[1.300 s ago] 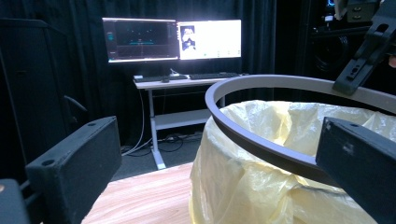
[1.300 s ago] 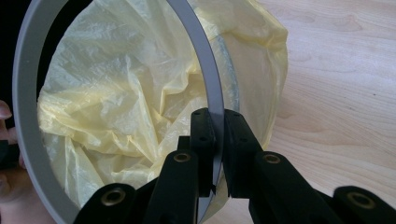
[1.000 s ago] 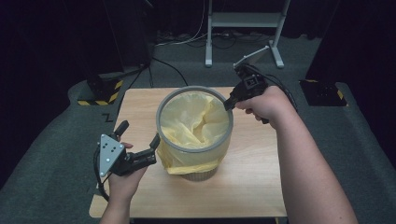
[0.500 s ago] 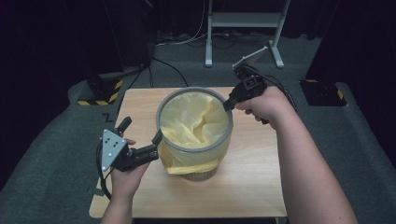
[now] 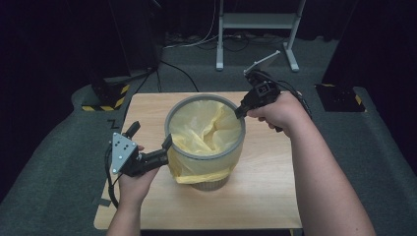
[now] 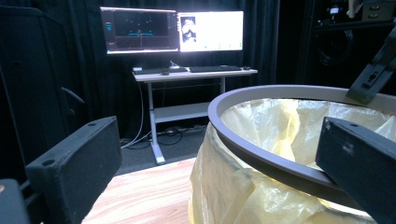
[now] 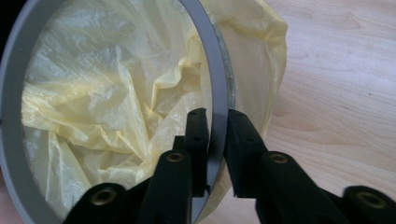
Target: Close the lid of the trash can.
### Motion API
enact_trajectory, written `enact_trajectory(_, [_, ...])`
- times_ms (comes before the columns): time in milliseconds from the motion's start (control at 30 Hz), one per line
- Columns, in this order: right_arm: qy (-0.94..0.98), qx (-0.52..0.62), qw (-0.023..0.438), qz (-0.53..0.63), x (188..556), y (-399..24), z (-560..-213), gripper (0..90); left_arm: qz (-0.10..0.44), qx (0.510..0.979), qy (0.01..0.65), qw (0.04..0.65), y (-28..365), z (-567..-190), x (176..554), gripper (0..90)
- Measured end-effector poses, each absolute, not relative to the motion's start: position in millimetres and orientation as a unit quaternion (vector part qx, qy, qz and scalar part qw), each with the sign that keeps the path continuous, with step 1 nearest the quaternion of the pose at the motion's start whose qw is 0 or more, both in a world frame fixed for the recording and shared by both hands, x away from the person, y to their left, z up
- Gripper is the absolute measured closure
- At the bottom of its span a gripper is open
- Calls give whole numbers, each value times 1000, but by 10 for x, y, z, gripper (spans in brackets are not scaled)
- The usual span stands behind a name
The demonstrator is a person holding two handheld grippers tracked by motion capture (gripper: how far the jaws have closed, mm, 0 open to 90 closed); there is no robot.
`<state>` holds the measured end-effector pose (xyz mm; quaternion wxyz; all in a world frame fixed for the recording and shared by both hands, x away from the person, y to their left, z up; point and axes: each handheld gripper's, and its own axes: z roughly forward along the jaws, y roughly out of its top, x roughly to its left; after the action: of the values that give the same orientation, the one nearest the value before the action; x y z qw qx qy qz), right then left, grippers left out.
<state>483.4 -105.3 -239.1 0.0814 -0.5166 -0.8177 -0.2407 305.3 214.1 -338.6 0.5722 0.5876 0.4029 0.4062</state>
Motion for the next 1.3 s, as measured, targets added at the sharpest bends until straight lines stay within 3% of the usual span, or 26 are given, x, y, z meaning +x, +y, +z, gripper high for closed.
enact_trajectory(133, [-814, -520, 77, -249, 4828, -1101, -2341, 732, 409, 589, 403, 569, 2140, -3385, 3053, 8])
enact_trajectory(433, [-824, -503, 81, -248, 4778, -1101, -2308, 863, 404, 597, 406, 562, 2094, -3394, 3091, 17])
enact_trajectory(1300, [-819, -510, 78, -252, 4783, -1110, -2416, 898, 403, 609, 422, 538, 2074, -3464, 3162, 66])
